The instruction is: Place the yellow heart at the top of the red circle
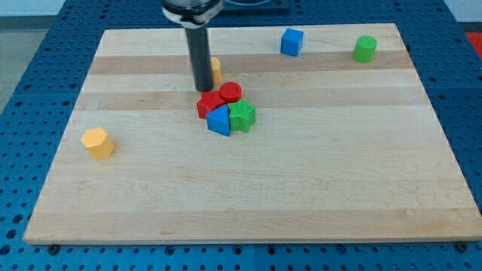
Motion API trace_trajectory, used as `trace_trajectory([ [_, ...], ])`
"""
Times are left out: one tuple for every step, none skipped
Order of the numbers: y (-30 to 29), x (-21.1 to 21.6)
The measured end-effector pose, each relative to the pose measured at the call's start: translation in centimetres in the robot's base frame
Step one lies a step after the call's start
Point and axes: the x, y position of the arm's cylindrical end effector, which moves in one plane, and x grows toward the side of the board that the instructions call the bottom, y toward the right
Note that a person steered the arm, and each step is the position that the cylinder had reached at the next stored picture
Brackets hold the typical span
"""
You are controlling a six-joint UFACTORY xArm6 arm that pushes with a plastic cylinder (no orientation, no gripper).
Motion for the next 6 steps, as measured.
trace_trajectory([
  [-4.8,-0.6],
  [-4.0,-5.3],
  [-2.1,-7.0],
  [0.5,-5.9],
  [4.9,-4.2],
  [11.0,-2.8],
])
